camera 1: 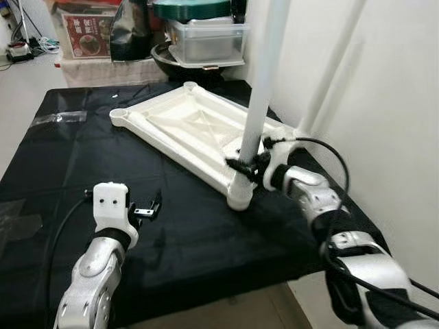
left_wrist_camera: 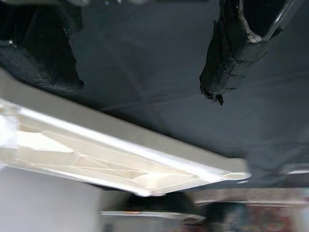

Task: Building children table

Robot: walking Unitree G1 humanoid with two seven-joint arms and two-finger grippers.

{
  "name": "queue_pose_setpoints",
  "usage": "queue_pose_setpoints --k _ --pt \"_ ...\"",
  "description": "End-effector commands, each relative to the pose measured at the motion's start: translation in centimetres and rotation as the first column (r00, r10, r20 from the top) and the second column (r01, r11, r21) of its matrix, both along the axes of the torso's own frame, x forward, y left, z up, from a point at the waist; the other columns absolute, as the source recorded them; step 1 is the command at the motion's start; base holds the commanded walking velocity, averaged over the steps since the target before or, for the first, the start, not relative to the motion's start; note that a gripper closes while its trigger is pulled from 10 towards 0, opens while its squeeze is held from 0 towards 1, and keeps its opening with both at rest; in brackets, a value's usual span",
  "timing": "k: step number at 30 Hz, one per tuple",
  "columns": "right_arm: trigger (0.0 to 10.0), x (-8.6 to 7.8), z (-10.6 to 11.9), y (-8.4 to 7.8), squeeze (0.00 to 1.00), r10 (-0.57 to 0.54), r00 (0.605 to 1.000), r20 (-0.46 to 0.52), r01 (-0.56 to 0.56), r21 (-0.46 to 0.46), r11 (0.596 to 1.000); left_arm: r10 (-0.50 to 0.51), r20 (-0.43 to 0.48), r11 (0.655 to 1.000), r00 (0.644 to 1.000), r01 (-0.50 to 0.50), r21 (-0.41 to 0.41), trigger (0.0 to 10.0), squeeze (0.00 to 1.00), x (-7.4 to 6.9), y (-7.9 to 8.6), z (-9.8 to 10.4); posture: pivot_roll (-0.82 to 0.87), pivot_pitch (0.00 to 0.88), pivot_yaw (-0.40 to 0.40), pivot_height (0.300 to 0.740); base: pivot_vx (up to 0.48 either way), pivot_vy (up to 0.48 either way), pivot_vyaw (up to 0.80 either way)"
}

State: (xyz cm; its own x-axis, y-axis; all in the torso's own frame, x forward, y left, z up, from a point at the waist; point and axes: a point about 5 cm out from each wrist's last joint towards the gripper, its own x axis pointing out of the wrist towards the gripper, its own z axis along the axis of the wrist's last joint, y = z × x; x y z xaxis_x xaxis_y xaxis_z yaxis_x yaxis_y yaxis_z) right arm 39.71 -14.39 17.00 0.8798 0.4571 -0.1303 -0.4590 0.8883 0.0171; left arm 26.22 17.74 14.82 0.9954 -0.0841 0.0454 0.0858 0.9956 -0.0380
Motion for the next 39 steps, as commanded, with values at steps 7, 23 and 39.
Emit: queue_pose_setpoints --k 7,23,39 --pt "0.0 -3.4 -4.8 0.4 0.0 -0.577 0.807 -0.123 0.579 -0.025 0.815 -0.009 -0.002 1.0 1.0 0.009 0.001 10.0 0.0 0.1 -0.2 -0.1 0.09 0.0 -0.088 0.74 0.0 0.0 0.0" --pt "10.0 -1.3 -0.5 3.6 0.0 -0.138 0.99 0.017 0.132 0.199 0.971 -0.008 -0.003 1.0 1.0 0.008 -0.004 10.0 0.0 0.2 -0.3 -0.3 0.08 0.0 -0.098 0.74 0.0 0.0 0.0" --pt "10.0 -5.9 -0.3 5.5 0.0 0.731 0.677 0.082 -0.736 0.092 0.671 -0.018 0.013 1.0 1.0 0.018 -0.019 10.0 0.0 0.2 -0.5 0.0 0.1 0.0 -0.115 0.74 0.0 0.0 0.0"
